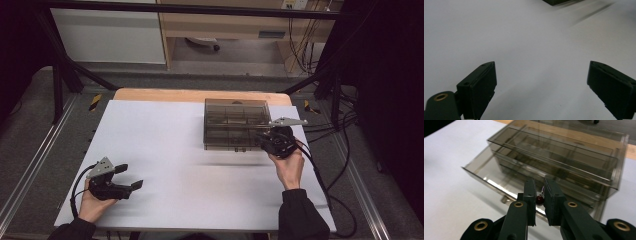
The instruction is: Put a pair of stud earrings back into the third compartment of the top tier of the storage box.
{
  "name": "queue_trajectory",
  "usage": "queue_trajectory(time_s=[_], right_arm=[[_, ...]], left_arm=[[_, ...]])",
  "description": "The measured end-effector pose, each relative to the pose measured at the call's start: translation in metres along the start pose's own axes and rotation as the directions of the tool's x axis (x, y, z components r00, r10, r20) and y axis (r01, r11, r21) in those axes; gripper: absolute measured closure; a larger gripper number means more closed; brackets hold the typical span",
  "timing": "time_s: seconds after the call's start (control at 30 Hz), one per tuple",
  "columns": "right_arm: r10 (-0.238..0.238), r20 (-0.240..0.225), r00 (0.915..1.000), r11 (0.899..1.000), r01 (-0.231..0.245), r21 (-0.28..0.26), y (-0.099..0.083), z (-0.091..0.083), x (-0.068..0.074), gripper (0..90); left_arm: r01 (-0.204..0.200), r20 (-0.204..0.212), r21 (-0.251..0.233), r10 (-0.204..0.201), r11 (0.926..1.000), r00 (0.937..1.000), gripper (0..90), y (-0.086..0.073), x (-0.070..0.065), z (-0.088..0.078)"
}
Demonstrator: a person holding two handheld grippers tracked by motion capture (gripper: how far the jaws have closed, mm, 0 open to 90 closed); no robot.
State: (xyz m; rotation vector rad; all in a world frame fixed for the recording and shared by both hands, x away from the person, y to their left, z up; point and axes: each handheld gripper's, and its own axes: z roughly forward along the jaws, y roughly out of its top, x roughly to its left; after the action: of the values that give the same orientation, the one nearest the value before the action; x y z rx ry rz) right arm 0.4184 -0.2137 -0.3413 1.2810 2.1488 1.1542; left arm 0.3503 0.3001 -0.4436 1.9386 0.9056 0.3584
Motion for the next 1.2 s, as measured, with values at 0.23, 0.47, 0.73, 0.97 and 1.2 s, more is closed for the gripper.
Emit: queue_trajectory(time_s=[0.23, 0.47, 0.73, 0.97, 1.2], right_arm=[[0.004, 0.028, 0.9996, 1.0, -0.004, 0.02, 0.0, 0.007, -0.011, 80.3], [0.014, 0.058, 0.9982, 0.999, -0.017, 0.044, 0.001, 0.019, -0.02, 80.2], [0.021, 0.09, 0.9957, 0.997, -0.028, 0.077, -0.001, 0.026, -0.028, 80.1], [0.021, 0.101, 0.9947, 0.994, -0.032, 0.104, -0.005, 0.03, -0.029, 79.8], [0.027, 0.11, 0.9935, 0.993, -0.04, 0.111, -0.009, 0.033, -0.032, 78.4]], left_arm=[[0.001, 0.0, 0.0, -0.001, 1.0, 1.0, 9.2, 0.0, 0.0, 0.0], [0.002, 0.0, -0.001, -0.002, 1.0, 1.0, 9.1, 0.0, 0.0, 0.0], [-0.001, -0.001, 0.001, 0.001, 1.0, 1.0, 9.1, 0.0, 0.0, 0.0], [-0.003, 0.001, 0.002, 0.003, 1.0, 1.0, 9.1, 0.0, -0.001, 0.0], [0.0, -0.001, 0.0, 0.0, 1.0, 1.0, 9.1, 0.0, 0.0, 0.0]])
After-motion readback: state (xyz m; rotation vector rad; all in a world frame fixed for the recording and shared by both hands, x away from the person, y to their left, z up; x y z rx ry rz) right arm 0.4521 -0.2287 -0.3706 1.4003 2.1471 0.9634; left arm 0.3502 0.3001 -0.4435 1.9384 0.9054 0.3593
